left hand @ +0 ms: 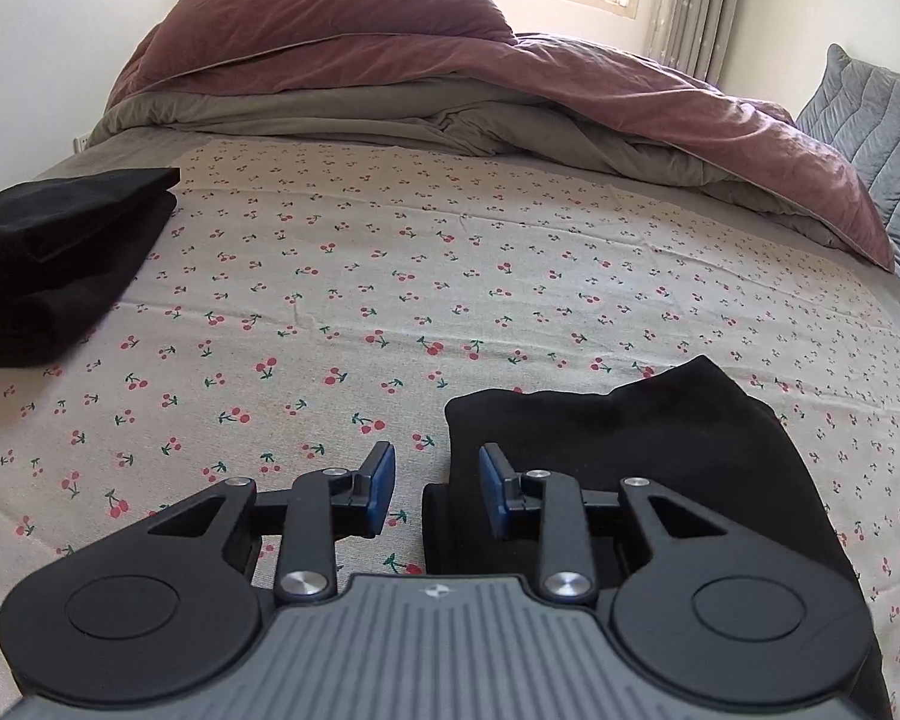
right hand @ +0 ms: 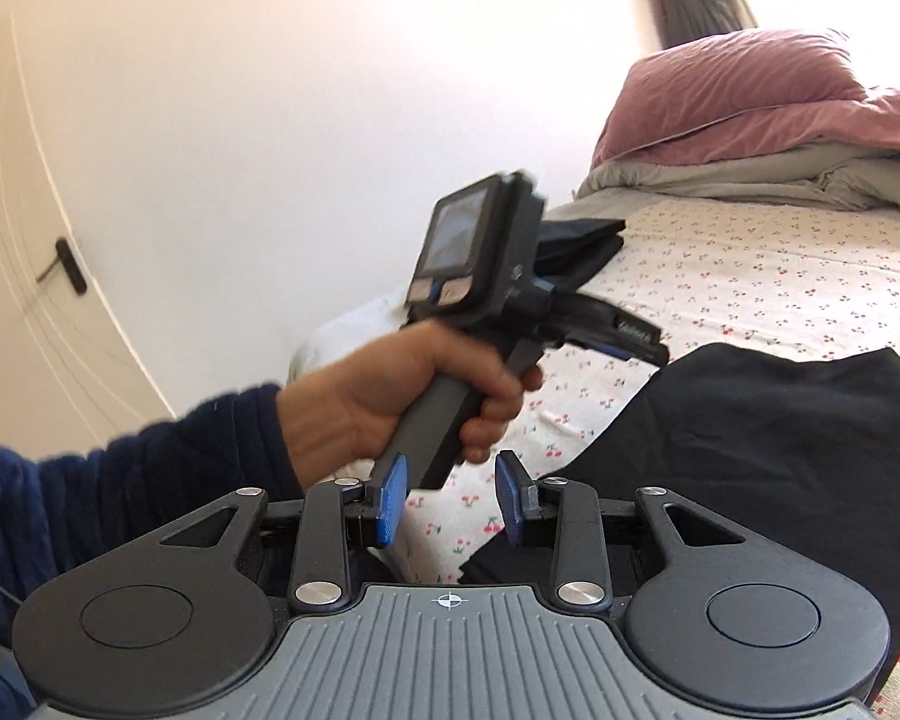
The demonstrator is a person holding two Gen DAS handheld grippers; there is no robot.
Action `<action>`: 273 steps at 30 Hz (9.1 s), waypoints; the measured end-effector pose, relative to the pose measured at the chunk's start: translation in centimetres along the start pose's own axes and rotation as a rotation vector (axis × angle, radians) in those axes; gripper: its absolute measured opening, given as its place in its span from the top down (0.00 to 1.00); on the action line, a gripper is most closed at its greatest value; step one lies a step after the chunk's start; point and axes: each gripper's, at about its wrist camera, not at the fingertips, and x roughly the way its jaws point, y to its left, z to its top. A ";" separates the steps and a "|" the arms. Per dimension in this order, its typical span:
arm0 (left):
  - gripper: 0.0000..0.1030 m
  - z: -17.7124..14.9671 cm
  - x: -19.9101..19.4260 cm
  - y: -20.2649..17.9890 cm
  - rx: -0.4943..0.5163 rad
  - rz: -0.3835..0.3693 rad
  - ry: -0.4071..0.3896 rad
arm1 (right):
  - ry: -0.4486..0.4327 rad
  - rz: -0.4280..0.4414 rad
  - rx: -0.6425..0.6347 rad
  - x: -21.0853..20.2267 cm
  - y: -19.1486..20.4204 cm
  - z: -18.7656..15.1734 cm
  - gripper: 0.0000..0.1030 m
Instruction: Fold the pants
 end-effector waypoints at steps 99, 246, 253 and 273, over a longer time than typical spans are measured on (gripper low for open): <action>0.88 3.8 4.7 -7.2 -0.257 -0.320 0.031 | -0.123 -0.790 0.226 -3.8 -15.5 3.8 0.90; 0.06 -13.1 -7.3 -14.8 0.100 0.040 -0.019 | -0.031 -0.979 0.188 -8.7 -4.3 -10.3 0.04; 0.06 -13.2 -7.4 -14.9 0.114 0.029 -0.026 | -0.024 -0.978 0.186 -8.4 -4.2 -10.3 0.04; 0.06 -13.4 -7.3 -15.3 0.137 0.047 -0.018 | -0.021 -0.978 0.187 -8.4 -4.3 -10.3 0.04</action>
